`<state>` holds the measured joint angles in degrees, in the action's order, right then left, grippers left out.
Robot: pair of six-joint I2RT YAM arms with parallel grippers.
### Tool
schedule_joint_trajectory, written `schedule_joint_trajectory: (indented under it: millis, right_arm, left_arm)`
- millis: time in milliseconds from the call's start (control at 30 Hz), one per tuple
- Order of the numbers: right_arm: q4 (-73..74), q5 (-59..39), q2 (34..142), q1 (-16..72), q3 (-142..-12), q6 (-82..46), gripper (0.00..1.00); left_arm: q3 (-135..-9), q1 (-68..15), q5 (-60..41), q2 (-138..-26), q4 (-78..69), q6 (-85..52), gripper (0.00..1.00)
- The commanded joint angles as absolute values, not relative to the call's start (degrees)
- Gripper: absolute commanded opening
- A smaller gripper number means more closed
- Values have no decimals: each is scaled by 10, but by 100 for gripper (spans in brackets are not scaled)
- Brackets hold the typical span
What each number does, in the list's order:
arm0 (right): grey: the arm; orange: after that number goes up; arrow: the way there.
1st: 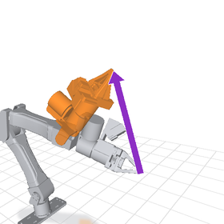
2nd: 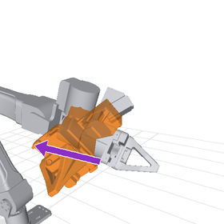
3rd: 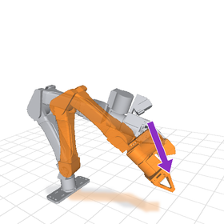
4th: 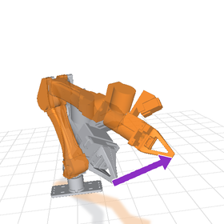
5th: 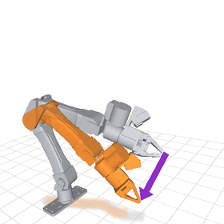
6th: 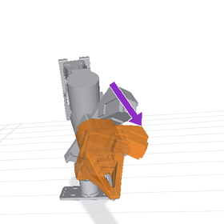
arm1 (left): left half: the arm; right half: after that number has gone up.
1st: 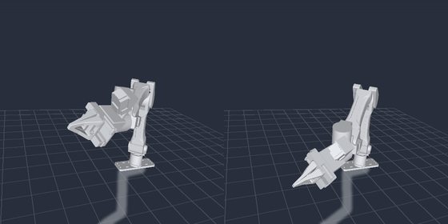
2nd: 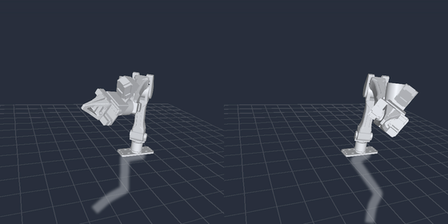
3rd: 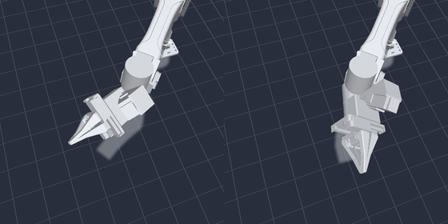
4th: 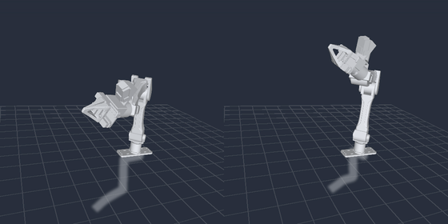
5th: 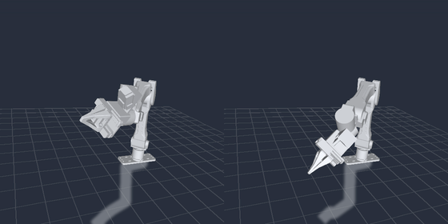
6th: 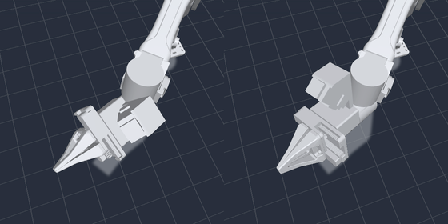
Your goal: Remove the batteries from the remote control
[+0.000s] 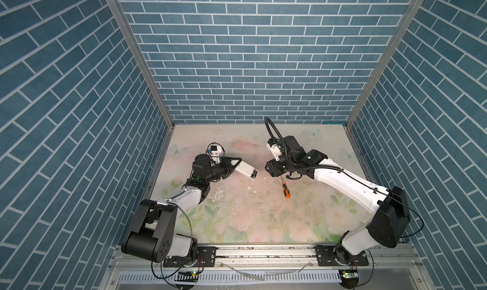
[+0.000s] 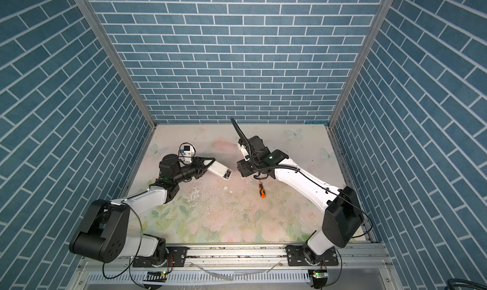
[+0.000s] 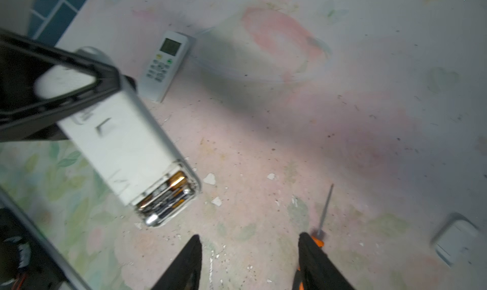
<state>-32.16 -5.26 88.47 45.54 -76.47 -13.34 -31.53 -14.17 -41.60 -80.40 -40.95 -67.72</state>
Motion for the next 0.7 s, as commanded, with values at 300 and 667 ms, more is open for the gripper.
schedule_joint_trajectory:
  millis: [300,667]
  right_arm:
    - [-325,-170,960,489,-890,-53,68]
    - [-358,-177,1008,501,-931,-28,70]
  left_arm:
    - [-330,-147,-447,-807,-472,-712,0]
    - [-344,-151,-456,-790,-459,-717,0]
